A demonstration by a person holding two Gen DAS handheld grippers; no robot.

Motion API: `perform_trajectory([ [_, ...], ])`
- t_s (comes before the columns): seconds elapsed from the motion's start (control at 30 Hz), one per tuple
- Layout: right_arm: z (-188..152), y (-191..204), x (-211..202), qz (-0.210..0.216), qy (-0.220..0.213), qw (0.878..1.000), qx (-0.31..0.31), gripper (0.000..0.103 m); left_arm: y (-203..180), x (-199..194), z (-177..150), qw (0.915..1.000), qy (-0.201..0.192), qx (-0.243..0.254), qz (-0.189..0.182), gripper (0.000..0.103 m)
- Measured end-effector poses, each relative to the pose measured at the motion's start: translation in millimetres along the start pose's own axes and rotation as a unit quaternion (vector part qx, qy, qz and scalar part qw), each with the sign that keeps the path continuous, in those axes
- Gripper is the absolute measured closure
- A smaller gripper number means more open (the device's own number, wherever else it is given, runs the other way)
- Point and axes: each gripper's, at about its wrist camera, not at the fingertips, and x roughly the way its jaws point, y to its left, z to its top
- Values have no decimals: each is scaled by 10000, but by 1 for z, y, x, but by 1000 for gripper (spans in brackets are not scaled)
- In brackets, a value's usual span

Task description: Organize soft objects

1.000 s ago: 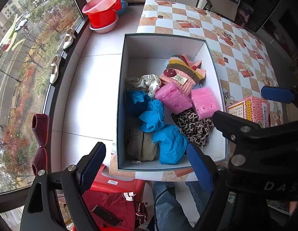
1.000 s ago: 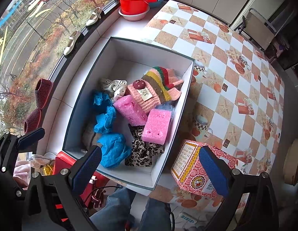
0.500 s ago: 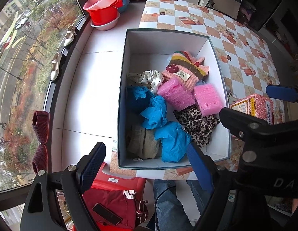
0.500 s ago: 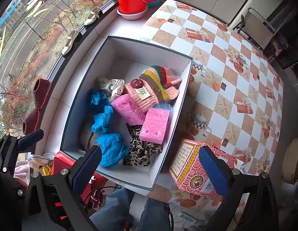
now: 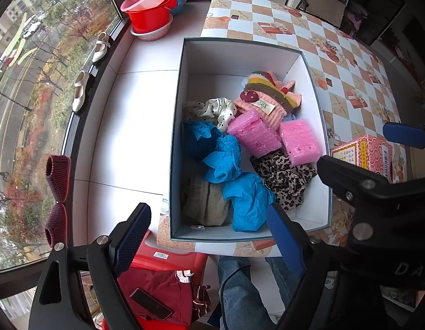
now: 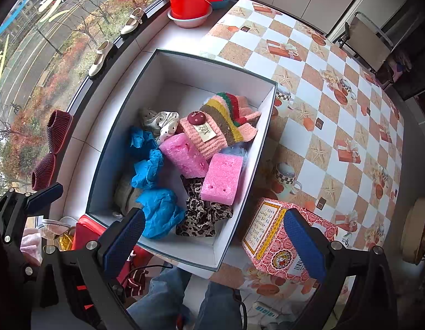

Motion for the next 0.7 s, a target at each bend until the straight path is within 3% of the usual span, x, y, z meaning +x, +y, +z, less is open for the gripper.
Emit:
perform_trajectory([
  [0.57, 0, 1, 1, 50, 11, 10000, -19, 1, 1, 4, -2, 9999, 89, -104, 63, 15],
  [0.7, 0, 2, 1, 69, 9, 10000, -25, 1, 1, 0, -3, 10000, -48, -71, -18, 15],
])
